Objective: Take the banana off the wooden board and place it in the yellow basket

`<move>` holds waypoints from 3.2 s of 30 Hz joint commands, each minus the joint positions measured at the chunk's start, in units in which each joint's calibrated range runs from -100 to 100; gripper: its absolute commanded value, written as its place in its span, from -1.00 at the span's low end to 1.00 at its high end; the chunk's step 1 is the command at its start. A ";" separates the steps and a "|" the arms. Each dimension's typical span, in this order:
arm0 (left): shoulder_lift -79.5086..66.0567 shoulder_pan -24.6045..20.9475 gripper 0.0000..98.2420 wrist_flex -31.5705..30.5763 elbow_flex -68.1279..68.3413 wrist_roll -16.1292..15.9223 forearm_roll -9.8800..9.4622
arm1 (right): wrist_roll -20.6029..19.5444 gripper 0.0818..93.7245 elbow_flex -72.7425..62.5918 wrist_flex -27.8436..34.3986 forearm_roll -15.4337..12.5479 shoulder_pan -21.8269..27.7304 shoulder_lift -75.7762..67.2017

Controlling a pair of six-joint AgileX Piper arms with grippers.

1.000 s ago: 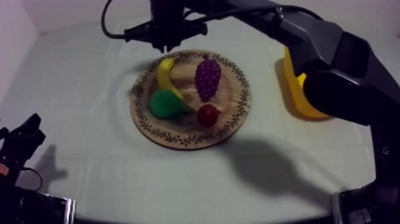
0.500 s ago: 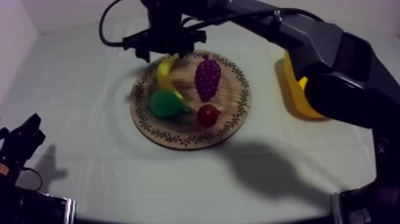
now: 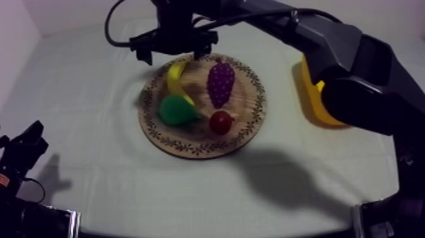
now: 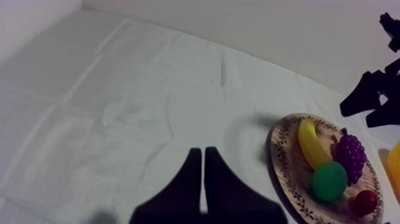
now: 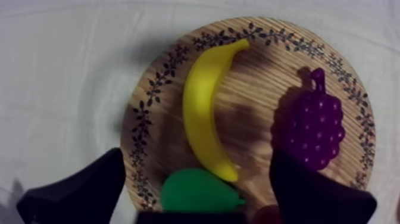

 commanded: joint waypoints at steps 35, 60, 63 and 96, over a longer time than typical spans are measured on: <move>-0.03 0.00 -1.00 0.00 0.03 -0.01 -0.02 | 2.33 0.36 -14.51 -3.06 -2.47 1.06 19.43; -0.03 0.00 -1.00 0.00 0.03 -0.01 -0.02 | 3.93 -0.36 -9.96 -9.88 -5.10 1.83 19.07; -0.03 0.00 -1.00 0.00 0.03 -0.01 -0.02 | 4.38 -0.44 -9.43 -10.83 -5.42 2.01 19.38; -0.03 0.00 -1.00 0.00 0.03 -0.01 -0.02 | 4.46 -0.47 20.98 -18.14 -3.16 5.75 -17.93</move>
